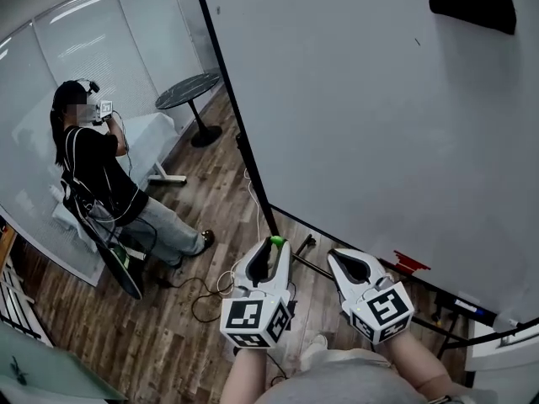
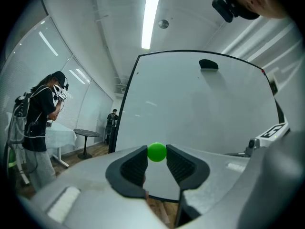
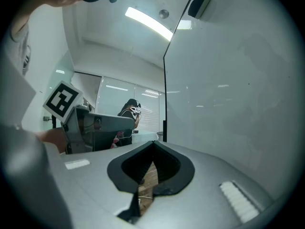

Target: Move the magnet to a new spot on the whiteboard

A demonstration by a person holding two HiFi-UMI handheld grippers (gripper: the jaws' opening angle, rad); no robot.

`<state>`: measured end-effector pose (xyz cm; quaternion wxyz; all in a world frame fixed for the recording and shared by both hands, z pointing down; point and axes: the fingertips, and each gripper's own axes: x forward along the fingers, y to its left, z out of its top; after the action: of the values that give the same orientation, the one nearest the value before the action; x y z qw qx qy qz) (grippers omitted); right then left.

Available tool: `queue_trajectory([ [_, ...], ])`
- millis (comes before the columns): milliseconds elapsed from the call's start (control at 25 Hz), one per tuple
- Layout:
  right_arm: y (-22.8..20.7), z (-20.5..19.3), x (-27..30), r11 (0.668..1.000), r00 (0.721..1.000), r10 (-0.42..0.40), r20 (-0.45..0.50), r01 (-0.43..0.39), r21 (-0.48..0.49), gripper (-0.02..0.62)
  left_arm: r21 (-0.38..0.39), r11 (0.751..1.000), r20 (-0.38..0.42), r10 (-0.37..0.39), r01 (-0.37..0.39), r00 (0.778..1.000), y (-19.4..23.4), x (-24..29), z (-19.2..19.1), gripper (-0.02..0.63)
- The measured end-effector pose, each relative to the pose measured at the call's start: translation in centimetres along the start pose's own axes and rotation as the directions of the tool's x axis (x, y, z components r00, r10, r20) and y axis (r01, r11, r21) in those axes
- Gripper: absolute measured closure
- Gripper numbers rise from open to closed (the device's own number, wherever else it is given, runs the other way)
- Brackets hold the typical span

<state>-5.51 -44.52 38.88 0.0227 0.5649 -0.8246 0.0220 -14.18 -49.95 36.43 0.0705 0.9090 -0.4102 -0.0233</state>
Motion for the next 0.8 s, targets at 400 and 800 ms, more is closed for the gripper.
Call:
queue_trajectory([
  [400,-2.4,1.4,3.4,0.995,0.995,-0.095,0.018,0.095,0.007,0.595,0.073,0.988,0.018,-0.135,0.133,0.991,0.9,6.0,4.3,0.471],
  [800,-4.5,2.1,2.6,0.983,0.983,-0.181,0.023,0.182,-0.007,0.595,0.121,0.967,0.048,-0.231,0.224,0.972,-0.1,11.1,7.4,0.471],
])
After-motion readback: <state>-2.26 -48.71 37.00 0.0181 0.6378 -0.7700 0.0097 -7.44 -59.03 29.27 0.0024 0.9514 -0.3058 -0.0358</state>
